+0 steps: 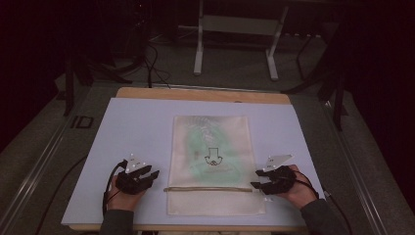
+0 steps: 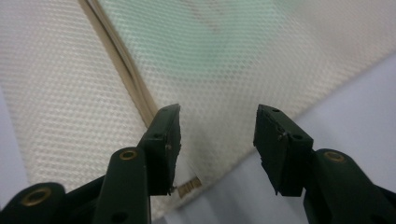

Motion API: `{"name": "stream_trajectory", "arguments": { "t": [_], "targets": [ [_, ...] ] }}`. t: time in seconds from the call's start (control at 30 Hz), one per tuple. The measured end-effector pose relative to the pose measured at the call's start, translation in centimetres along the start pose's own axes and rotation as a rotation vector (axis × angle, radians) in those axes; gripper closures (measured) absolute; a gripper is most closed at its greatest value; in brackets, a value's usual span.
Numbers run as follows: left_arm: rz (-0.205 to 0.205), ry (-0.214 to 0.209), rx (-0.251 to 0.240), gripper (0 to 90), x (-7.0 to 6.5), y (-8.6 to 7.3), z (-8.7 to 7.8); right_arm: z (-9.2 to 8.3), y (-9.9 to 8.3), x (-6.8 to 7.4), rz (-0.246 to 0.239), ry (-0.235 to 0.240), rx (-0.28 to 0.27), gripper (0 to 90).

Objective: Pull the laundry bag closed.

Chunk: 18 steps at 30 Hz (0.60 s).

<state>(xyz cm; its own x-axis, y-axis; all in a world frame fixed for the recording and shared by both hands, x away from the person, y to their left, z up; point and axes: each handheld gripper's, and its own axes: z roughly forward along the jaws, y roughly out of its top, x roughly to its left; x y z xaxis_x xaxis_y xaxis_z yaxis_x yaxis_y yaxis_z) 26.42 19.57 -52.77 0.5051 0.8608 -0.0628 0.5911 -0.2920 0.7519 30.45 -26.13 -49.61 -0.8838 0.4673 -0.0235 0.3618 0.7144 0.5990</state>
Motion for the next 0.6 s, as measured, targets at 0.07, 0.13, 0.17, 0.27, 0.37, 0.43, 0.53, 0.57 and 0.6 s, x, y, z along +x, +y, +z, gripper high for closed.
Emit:
{"name": "stream_trajectory", "arguments": {
  "t": [0.07,0.13,0.17,0.27,0.37,0.43,0.53,0.57,0.6],
  "targets": [
    [-0.001,0.0,0.001,59.9,0.0,0.0,0.0,0.1,0.3,0.1,-0.006,0.006,0.003,51.3],
    [-0.001,0.0,0.0,59.9,0.0,0.0,0.0,0.1,0.5,0.2,-0.015,0.009,0.004,51.3],
    [-0.001,0.0,0.002,59.9,0.0,0.0,0.0,0.1,0.7,0.2,-0.016,0.013,0.005,51.4],
    [0.0,0.0,0.003,60.0,0.0,0.0,0.0,0.3,1.2,0.4,-0.031,0.024,0.007,51.6],
    [-0.001,-0.001,0.004,60.2,0.0,0.0,0.0,0.5,1.5,0.5,-0.042,0.032,0.015,51.6],
    [-0.002,-0.001,0.005,60.2,0.0,0.0,0.0,0.7,1.8,0.6,-0.044,0.038,0.017,51.6],
    [0.0,-0.001,0.006,60.2,0.0,0.0,0.0,0.9,2.2,0.8,-0.057,0.047,0.02,51.5],
    [0.002,-0.001,0.006,60.2,0.0,0.0,0.0,1.0,2.3,0.8,-0.067,0.048,0.022,51.4],
    [0.003,-0.001,0.007,60.2,0.0,0.0,0.0,1.1,2.4,0.8,-0.069,0.05,0.023,51.4]
  ]
}}
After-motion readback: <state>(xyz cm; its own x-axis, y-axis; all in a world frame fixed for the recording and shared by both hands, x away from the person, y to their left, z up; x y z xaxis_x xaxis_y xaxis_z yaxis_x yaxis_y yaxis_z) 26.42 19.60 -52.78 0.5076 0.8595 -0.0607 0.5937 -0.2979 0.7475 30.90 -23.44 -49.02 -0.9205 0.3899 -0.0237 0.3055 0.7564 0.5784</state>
